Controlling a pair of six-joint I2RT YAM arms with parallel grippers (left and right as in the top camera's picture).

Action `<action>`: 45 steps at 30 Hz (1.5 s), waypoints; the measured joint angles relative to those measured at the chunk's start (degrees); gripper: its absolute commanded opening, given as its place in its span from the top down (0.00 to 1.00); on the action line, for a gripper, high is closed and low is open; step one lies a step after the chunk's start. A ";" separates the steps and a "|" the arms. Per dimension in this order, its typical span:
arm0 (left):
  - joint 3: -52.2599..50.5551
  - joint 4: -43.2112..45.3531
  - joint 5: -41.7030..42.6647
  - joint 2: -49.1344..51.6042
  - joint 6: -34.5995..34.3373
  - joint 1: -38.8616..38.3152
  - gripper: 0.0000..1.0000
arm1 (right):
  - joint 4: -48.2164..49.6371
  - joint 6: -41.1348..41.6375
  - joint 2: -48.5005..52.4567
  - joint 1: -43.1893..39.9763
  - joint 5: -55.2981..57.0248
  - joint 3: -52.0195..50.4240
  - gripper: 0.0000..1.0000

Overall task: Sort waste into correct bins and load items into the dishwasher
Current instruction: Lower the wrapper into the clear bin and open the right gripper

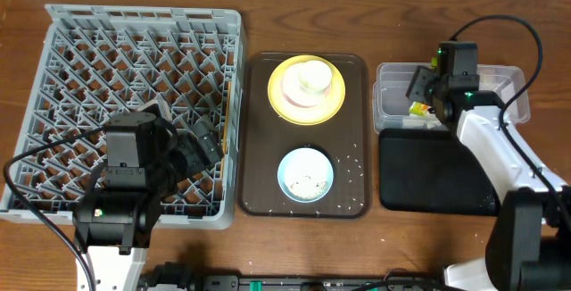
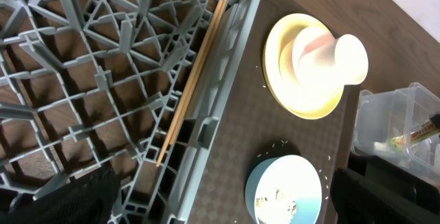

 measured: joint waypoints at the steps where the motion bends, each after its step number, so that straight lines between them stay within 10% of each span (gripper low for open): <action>1: 0.00 0.00 -0.02 0.00 0.00 0.00 0.01 | 0.15 0.20 0.46 -0.33 0.15 0.00 0.52; 21: 0.00 0.00 0.00 0.00 0.00 0.00 0.01 | -0.22 2.03 2.19 -0.70 1.33 -0.02 0.71; 25: 0.00 0.00 0.00 0.00 0.00 0.00 0.01 | -0.76 2.40 2.19 -0.70 1.42 -0.02 0.99; 45: -0.02 0.00 -0.02 0.00 0.00 0.00 0.01 | -9.86 13.00 -13.70 -6.86 -4.24 -0.24 0.98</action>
